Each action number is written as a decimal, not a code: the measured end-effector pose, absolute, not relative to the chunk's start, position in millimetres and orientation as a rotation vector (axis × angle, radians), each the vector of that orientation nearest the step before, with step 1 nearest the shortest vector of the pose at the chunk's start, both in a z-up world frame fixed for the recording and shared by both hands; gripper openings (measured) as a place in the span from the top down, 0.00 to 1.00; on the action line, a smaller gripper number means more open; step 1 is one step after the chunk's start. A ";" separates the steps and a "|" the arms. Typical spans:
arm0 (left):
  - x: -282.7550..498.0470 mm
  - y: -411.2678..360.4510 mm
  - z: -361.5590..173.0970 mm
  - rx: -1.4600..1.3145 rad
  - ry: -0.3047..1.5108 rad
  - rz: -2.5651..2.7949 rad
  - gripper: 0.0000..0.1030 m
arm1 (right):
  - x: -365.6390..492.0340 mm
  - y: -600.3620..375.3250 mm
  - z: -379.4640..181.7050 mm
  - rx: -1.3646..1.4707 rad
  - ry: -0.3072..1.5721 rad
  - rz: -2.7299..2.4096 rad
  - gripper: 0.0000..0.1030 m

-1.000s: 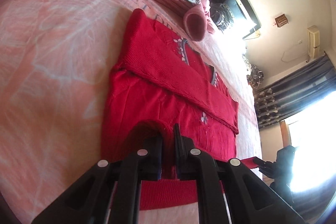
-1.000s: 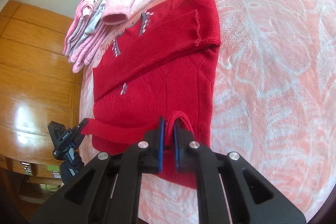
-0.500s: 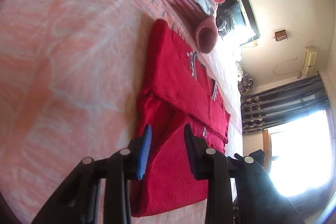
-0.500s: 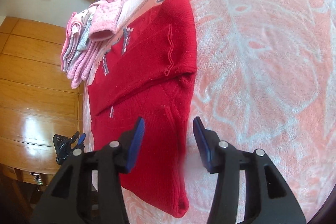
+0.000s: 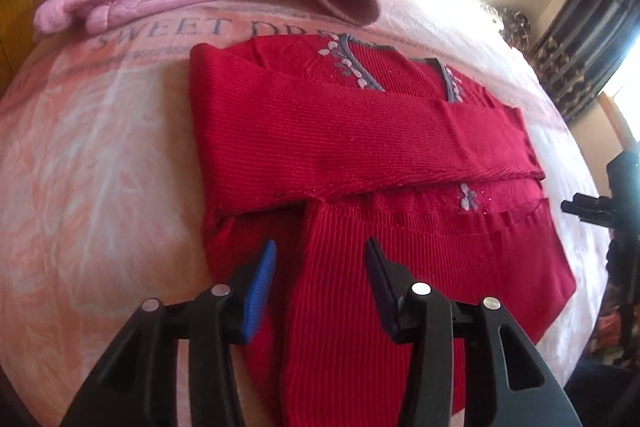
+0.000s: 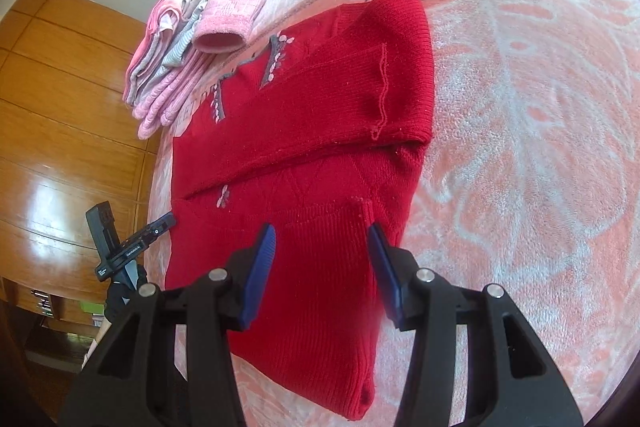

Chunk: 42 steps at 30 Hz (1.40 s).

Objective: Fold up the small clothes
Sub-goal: 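Grasp the folded hem edge with both tools and lift it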

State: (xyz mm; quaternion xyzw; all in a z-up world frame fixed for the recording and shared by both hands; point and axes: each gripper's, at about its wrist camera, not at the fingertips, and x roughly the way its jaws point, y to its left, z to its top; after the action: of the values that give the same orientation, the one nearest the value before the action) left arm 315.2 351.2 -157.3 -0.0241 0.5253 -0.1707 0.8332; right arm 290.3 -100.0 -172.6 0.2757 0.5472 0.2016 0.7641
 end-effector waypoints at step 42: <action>287.0 364.2 -130.4 -0.265 0.866 -0.500 0.94 | 283.3 -57.8 -150.7 0.073 1.108 0.507 0.97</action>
State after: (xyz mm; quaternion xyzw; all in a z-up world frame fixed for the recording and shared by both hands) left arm 287.0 364.2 -130.5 -0.1266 0.4142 -0.2389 0.8691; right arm 283.3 -57.8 -150.7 0.0341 0.5201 0.2379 0.8196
